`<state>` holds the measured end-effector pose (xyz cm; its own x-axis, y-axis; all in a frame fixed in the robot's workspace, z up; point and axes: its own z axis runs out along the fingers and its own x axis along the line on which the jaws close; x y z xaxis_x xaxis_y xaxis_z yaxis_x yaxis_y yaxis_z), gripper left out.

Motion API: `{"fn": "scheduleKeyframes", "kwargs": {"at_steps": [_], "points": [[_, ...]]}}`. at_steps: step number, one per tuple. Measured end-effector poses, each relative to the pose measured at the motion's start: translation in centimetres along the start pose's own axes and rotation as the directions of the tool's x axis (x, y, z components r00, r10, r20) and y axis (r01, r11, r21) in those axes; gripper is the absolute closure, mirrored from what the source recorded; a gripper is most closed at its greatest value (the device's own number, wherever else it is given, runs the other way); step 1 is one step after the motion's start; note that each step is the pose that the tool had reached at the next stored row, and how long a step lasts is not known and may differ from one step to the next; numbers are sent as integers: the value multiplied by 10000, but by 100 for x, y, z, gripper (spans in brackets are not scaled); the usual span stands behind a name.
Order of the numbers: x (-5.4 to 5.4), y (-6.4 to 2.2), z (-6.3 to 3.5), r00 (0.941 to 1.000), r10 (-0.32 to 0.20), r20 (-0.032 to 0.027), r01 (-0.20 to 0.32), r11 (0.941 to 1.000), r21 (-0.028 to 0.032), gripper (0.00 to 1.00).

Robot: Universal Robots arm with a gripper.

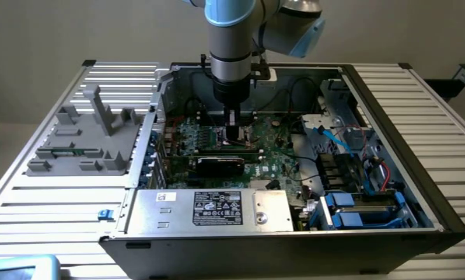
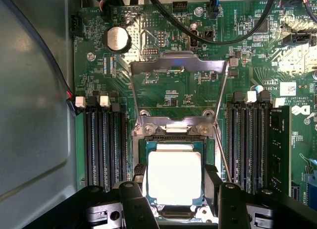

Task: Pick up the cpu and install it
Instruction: 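Place the cpu into insertion slot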

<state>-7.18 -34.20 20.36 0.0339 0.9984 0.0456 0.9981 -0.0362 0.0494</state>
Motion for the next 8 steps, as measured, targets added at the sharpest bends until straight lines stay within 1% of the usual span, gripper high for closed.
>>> {"fn": "scheduleKeyframes", "kwargs": {"at_steps": [5,7,8], "points": [[0,0,2,10000,0,2,0,10000,-2,45],[0,-1,5,10000,-1,19,1,10000,-3,45],[0,-1,6,10000,-2,37,2,10000,-3,45]]}}
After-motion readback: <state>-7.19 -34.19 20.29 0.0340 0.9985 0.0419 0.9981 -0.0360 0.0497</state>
